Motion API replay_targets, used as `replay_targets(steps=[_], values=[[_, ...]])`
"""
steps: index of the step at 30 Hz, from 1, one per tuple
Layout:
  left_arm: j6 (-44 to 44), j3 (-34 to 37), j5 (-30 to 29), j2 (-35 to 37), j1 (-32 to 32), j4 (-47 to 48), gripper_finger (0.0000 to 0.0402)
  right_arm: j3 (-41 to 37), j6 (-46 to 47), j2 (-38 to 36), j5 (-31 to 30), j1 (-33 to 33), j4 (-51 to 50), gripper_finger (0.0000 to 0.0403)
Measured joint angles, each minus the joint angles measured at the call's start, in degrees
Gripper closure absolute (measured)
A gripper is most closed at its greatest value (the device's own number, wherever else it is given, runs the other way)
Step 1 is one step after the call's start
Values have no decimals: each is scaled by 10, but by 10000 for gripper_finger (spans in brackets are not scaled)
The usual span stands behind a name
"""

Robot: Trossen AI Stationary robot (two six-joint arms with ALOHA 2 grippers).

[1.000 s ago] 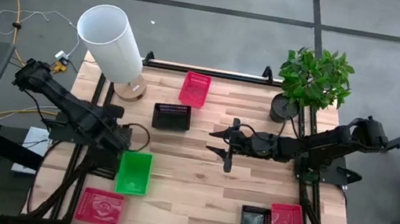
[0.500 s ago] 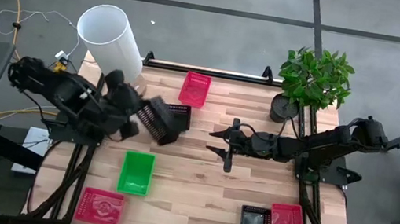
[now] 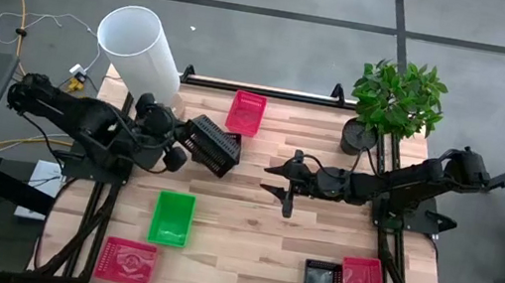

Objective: Stack baskets by color
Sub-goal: Stack the left black bin on top of the top black bin

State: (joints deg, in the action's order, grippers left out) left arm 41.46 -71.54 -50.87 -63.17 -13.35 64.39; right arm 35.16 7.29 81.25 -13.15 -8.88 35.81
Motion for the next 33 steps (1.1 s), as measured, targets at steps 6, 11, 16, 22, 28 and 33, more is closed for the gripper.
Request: replay_targets(steps=[6, 11, 16, 22, 28, 33], values=[[83, 140, -20, 72, 2, -93, 401, 0, 4, 0, 0, 0, -1, 195], [128, 254, -29, 111, 8, -198, 401, 0, 4, 0, 0, 0, -4, 195], [179, 342, -14, 119, 24, -287, 401, 0, 4, 0, 0, 0, -5, 195], [233, 371, 52, 107, 74, -297, 401, 0, 28, 0, -9, 0, -5, 195], [281, 371, 120, 93, 121, -292, 401, 0, 61, 0, -37, 0, -5, 195], [323, 371, 207, 73, 156, -287, 401, 0, 78, 0, -61, 0, -6, 195]])
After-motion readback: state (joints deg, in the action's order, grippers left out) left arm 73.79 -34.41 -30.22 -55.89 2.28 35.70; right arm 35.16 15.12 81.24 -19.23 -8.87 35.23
